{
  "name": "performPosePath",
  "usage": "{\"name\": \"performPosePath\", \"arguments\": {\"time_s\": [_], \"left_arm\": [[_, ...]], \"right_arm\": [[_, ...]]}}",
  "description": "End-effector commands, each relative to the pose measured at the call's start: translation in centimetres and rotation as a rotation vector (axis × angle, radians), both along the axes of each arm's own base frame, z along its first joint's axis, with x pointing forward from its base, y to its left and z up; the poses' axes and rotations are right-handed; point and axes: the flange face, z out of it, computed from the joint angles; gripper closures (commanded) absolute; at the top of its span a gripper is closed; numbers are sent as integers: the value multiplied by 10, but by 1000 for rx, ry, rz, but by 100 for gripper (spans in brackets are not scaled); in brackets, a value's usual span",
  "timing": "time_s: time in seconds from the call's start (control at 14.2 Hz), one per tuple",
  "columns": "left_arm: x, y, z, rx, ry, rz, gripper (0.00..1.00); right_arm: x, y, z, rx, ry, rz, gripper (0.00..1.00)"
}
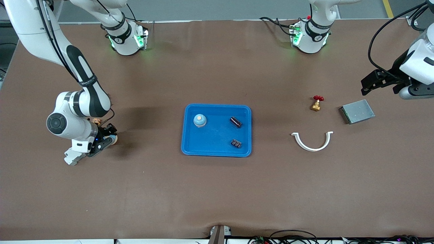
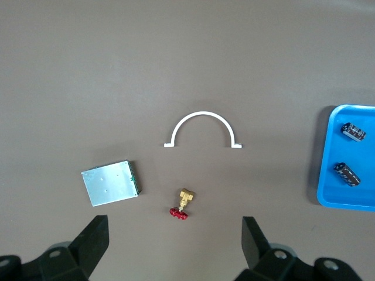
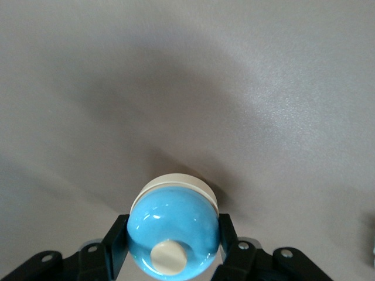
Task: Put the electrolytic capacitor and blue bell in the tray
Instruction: 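Carry the blue bell with the right gripper over the tray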
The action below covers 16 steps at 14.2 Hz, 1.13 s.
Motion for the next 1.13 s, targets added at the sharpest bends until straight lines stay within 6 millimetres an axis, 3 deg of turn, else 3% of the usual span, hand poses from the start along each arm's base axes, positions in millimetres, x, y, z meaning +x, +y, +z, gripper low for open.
{"name": "performPosePath", "arguments": {"time_s": [0.0,0.42,0.78,1.06], "left_arm": [[1,2,5,-23,7,8,0],[1,6,5,-23,9,10,0],[1,5,5,-23,9,12,0],[1,6,4,-21,9,7,0]], "right_arm": [[-1,36,36,-28,2,-96,96],[-10,158,55,-92,-22,-349,98],[-10,231,69,-46,-37,-523,100],[-6,285,57,-34,-38,-620,100]]}}
